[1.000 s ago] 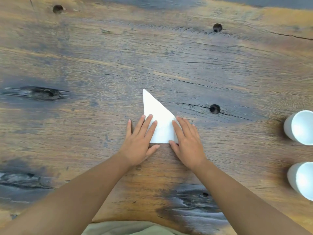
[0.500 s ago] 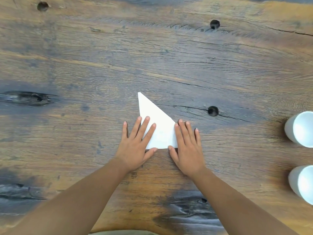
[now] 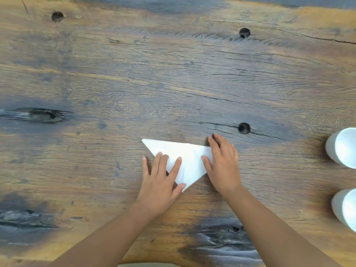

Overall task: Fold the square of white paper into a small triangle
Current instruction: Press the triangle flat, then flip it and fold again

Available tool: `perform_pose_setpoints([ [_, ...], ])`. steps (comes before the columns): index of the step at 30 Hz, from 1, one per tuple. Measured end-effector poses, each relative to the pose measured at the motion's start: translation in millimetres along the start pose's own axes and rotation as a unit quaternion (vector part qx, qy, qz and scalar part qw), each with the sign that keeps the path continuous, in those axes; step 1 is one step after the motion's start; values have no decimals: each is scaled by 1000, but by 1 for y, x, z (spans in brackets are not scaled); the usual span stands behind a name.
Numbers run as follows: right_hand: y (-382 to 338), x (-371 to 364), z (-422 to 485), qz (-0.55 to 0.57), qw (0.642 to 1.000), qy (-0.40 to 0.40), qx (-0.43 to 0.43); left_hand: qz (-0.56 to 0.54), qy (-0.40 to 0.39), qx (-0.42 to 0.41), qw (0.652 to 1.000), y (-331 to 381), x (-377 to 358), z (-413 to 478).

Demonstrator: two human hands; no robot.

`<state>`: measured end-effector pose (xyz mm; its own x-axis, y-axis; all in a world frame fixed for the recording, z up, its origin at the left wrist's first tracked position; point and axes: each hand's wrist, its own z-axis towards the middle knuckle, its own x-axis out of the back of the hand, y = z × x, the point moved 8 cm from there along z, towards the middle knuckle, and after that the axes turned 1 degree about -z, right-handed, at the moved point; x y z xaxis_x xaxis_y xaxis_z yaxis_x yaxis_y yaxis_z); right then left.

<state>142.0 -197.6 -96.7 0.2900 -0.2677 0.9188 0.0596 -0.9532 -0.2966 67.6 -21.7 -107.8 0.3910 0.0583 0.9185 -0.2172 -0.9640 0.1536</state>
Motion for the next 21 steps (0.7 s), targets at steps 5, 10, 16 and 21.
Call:
perform_pose_setpoints([
  [5, -9, -10, -5, 8, 1000, -20, 22, -13, -16, -7, 1000, 9, 1, -5],
  [10, -10, -10, 0, 12, 999, -6, 53, -21, 34, -58, 998, 2, 5, 19],
  [16, -14, -9, 12, -17, 994, 11, 103, 15, 43, -103, 994, -14, -14, 39],
  [21, -32, -40, -9, -98, 977, -45, 182, 22, 56, -107, 992, -14, -16, 40],
])
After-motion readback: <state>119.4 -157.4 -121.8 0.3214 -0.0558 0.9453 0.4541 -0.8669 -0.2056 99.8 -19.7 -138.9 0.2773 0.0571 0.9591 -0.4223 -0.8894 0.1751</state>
